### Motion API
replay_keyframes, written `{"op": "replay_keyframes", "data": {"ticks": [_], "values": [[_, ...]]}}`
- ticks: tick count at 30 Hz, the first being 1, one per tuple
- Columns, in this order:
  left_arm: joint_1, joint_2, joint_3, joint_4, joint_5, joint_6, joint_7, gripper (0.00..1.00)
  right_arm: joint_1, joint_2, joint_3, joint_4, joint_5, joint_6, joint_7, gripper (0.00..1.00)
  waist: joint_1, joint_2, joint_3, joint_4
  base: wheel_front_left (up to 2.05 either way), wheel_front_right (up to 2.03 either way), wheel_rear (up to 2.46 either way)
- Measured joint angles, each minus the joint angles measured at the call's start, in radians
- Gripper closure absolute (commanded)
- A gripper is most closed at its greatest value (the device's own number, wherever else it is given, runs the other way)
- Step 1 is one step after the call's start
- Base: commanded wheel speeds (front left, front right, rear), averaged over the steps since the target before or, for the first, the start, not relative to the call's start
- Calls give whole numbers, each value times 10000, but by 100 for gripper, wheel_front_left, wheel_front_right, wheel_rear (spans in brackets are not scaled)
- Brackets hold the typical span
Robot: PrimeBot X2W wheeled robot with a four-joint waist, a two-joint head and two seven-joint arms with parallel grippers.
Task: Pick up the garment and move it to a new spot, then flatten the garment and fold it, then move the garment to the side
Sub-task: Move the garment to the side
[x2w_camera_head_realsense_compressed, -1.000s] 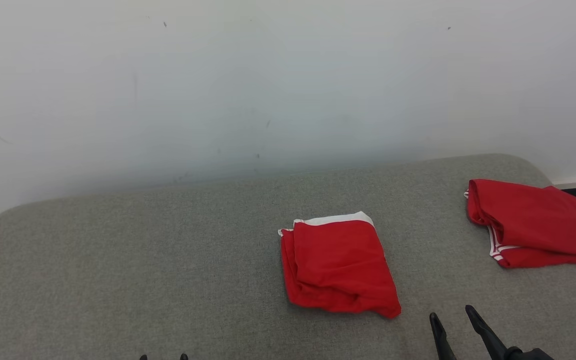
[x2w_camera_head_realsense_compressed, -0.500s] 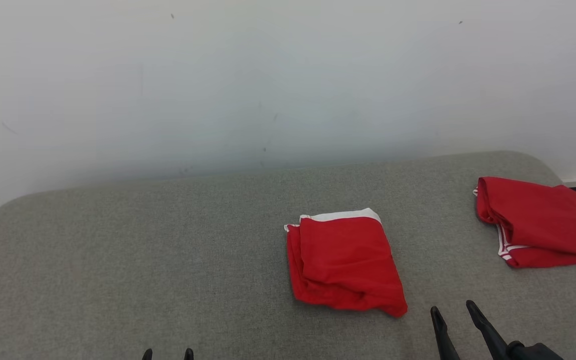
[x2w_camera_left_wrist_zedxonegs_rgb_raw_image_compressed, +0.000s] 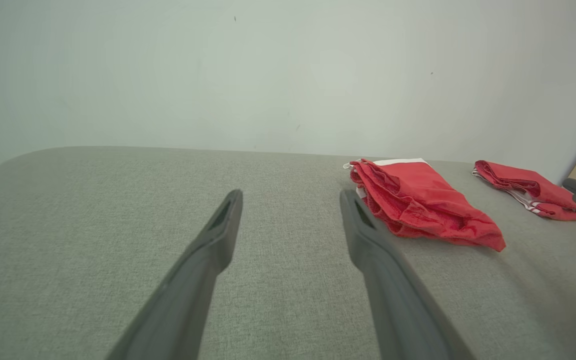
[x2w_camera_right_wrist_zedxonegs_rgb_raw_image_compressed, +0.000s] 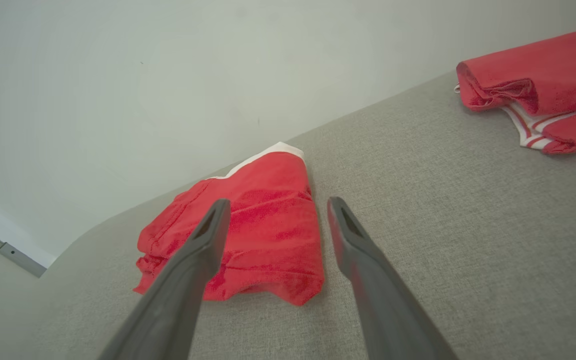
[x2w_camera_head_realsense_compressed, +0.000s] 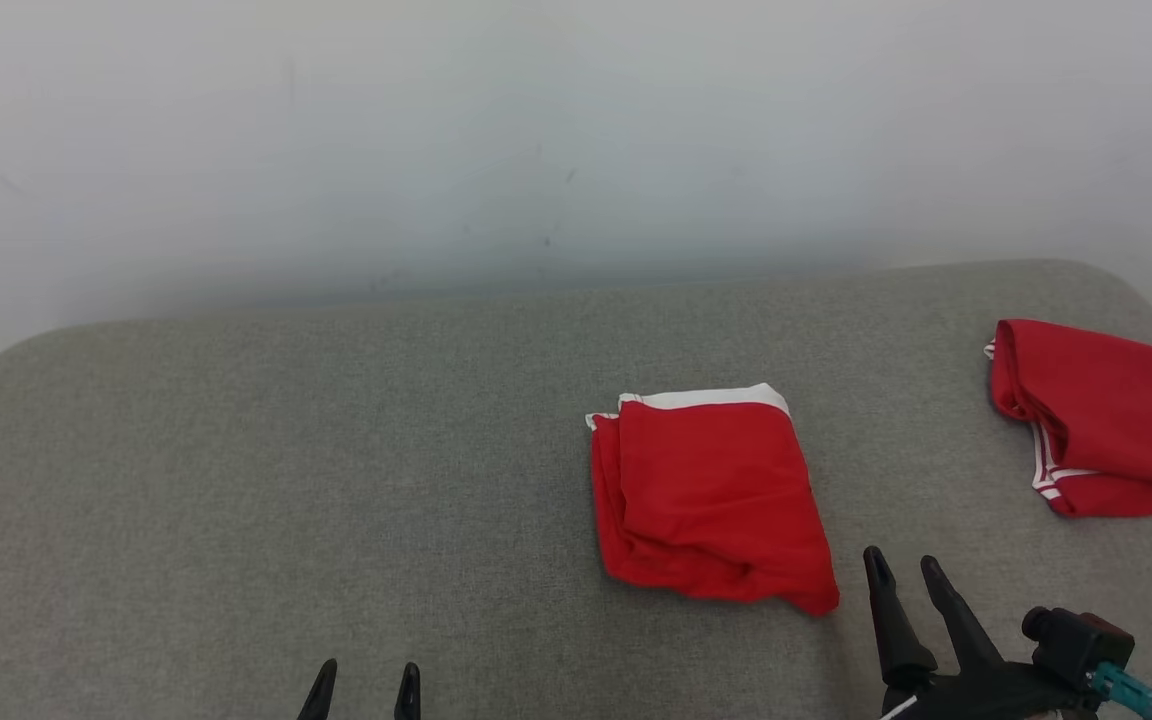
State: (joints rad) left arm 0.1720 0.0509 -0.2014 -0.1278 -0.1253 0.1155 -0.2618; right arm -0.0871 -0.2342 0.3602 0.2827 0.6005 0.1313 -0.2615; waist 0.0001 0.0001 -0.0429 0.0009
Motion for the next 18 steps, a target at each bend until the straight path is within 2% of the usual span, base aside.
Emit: {"op": "replay_keyframes", "data": {"ticks": [8, 18], "values": [[-438, -4, -374, 29, 0, -81, 0, 0, -1797, -644, 991, 1944, 2500, -2, 4, 0, 0, 0, 478, 374, 0, 0, 0], [-1141, -4, -715, 144, -21, -169, 0, 0, -3697, -1440, 2493, 3093, 5097, -2, 299, 0, 2, 0, 1434, 852, 0, 0, 0]]}}
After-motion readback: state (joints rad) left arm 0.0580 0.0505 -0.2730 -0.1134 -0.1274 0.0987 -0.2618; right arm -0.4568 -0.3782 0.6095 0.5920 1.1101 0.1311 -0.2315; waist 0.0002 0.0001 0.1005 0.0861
